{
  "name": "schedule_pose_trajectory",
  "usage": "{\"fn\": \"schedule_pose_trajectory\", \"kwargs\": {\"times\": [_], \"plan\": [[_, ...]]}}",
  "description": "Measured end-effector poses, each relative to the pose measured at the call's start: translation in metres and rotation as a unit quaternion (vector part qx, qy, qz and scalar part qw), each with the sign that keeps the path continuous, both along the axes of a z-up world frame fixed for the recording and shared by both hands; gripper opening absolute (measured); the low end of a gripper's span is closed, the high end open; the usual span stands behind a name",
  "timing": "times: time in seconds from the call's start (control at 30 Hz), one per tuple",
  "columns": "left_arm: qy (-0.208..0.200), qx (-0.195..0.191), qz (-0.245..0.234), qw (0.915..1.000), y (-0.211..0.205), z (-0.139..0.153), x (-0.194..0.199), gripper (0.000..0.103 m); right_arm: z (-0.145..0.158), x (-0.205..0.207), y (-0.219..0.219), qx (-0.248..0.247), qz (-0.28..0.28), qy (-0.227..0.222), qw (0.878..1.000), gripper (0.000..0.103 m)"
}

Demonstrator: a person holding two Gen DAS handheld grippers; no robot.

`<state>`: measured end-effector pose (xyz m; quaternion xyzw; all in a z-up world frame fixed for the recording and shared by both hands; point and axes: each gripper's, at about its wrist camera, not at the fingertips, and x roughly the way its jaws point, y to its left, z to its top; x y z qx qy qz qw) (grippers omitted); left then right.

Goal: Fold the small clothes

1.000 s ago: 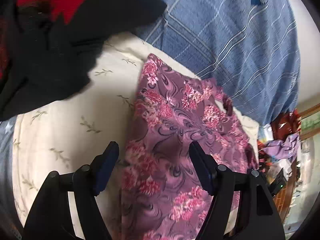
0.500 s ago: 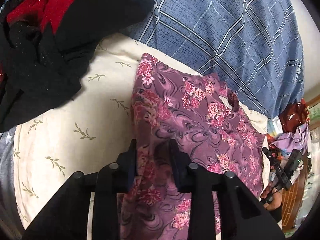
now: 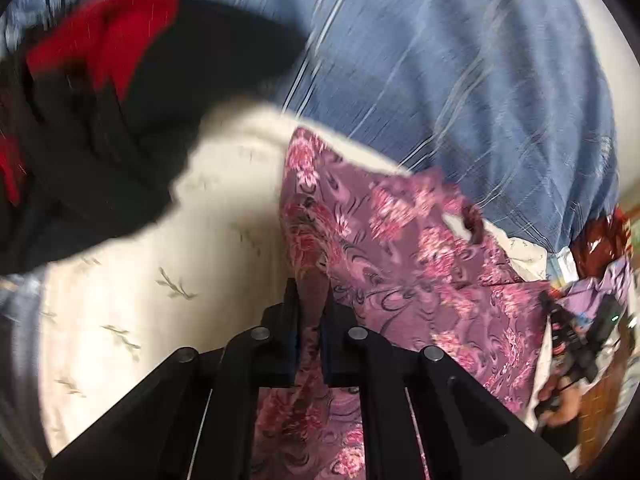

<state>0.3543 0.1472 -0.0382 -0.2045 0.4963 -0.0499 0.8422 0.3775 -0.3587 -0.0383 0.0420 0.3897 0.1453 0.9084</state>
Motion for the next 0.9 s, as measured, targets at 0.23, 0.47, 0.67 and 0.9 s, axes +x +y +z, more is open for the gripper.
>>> {"fn": "schedule_pose_trajectory", "kwargs": {"times": [0.23,0.47,0.67,0.9], "plan": [[-0.076,0.011,0.02,0.9968,0.003,0.052,0.015,0.004,0.051,0.001,-0.023,0.072,-0.034,-0.073,0.994,0.007],[0.001,0.042,0.038,0.9984,-0.005,-0.01,0.089,0.004,0.0,0.055,-0.034,0.095,-0.104,-0.003,0.99,0.007],[0.041,0.071,0.037,0.996,-0.006,-0.045,0.104,0.008,-0.05,0.084,-0.034,0.074,-0.143,0.086,0.983,0.009],[0.039,0.021,0.046,0.9979,0.044,-0.004,0.043,0.041,-0.01,0.026,-0.052,0.099,-0.145,0.05,0.983,0.016]]}}
